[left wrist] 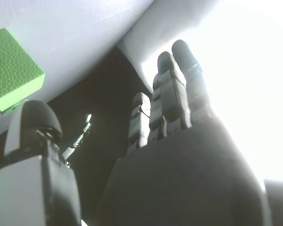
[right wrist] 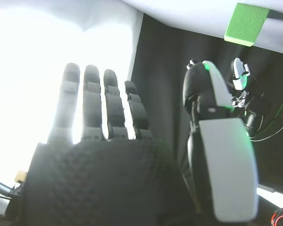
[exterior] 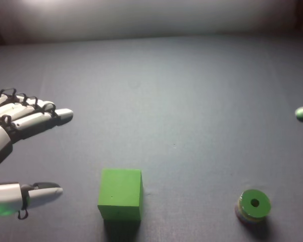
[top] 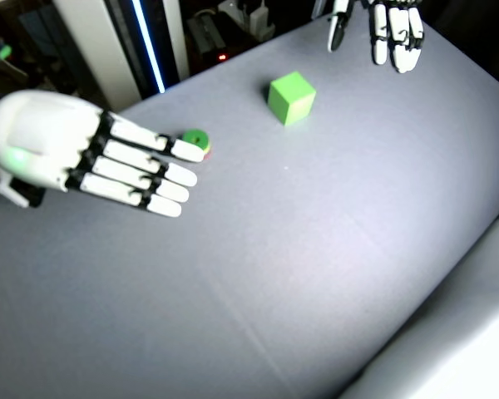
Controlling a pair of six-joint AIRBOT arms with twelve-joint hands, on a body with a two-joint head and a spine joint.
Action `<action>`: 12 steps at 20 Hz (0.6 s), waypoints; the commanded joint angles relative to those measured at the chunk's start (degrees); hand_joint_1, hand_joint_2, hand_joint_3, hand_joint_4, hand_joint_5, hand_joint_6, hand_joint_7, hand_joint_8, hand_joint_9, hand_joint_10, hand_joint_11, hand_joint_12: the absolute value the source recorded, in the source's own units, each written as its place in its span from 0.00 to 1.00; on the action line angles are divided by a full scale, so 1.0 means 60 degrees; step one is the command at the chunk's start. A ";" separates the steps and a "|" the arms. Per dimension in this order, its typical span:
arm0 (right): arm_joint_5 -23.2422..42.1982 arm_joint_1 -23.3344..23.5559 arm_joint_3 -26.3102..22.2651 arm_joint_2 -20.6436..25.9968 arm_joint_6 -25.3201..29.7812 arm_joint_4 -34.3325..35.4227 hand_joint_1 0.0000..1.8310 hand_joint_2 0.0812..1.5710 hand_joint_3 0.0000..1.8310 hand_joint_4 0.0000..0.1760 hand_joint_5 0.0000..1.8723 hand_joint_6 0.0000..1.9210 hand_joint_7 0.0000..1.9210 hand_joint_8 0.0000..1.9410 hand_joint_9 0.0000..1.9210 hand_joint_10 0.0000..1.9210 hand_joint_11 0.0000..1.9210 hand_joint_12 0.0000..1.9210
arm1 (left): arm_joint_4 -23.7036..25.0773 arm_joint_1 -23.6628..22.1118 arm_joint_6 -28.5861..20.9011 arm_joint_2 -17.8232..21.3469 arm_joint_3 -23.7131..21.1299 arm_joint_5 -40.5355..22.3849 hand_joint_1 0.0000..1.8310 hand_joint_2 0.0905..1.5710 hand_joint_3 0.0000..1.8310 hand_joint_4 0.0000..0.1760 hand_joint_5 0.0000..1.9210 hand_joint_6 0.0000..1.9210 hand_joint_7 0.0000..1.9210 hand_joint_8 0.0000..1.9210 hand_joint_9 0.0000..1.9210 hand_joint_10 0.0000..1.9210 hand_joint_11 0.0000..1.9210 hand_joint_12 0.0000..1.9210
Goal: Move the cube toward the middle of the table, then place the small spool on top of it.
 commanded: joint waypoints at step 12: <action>0.1058 0.0133 0.0073 0.0017 0.0047 0.0159 0.41 0.84 0.00 0.00 0.35 0.00 0.40 0.00 0.43 0.00 0.28 0.37 | 0.3360 -0.2161 -0.1065 -0.0633 0.0419 0.1423 0.28 0.50 0.00 1.00 0.13 0.00 0.15 0.00 0.16 0.00 0.05 0.39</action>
